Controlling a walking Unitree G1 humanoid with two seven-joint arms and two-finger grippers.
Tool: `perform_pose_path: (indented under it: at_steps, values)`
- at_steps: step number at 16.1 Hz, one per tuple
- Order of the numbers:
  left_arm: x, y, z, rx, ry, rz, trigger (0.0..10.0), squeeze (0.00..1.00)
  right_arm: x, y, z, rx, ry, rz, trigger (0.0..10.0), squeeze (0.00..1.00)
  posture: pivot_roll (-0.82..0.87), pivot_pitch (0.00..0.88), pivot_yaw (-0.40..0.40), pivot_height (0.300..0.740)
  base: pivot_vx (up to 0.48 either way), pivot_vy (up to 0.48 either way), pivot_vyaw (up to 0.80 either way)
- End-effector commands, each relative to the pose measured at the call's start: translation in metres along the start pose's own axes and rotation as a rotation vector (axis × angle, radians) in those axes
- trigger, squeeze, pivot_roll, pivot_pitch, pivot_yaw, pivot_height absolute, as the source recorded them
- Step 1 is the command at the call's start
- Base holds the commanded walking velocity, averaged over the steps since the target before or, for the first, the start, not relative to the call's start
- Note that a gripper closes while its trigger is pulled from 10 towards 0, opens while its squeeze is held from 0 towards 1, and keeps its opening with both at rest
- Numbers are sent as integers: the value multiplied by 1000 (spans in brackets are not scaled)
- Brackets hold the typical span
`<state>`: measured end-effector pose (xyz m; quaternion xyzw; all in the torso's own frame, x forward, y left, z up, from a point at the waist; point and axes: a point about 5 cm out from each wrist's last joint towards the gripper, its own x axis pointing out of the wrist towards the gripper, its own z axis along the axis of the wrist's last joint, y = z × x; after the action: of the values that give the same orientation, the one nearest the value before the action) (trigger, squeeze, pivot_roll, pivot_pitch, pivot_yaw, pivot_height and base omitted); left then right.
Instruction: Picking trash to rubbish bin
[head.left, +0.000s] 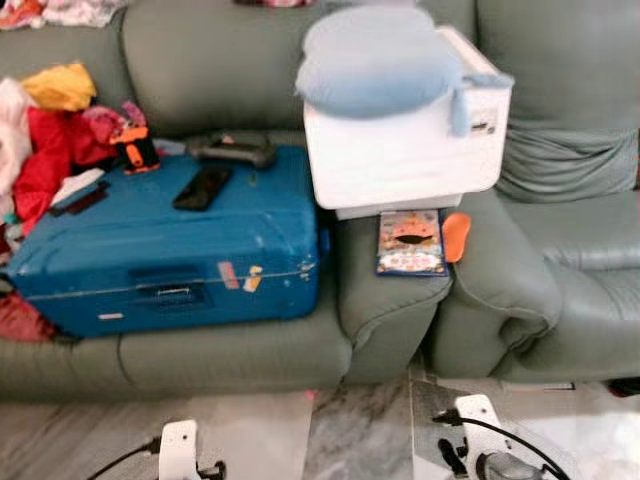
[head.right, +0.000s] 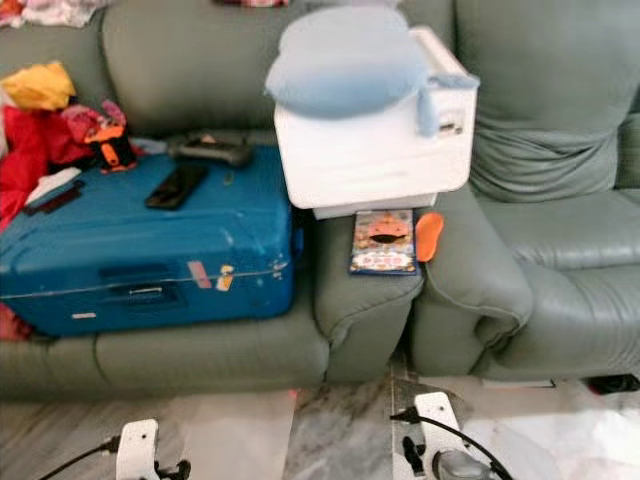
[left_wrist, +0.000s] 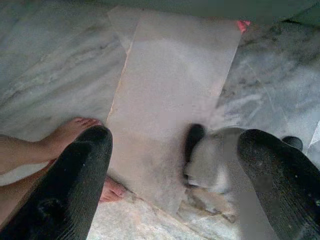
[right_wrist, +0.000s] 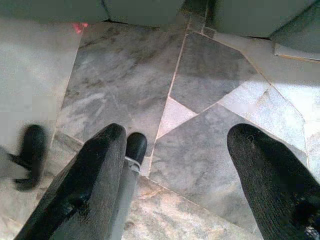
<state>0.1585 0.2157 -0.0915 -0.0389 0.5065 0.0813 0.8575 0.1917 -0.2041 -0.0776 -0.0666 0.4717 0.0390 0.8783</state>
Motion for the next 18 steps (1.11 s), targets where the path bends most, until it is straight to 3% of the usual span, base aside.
perform_pose_path:
  at_steps: [1, 18]
  values:
    - [-1, 10, 2, 12, -8, 34, 10000, 0, 2, 11, 4, -3, -9, 23, 10000, 0, 12, 36, 42, 740, 0, 0, 0]
    - [-1, 9, 2, -6, -5, 28, 10000, 0, 2, 12, 6, 3, -16, 19, 10000, 0, 11, 35, 43, 740, 0, 0, 0]
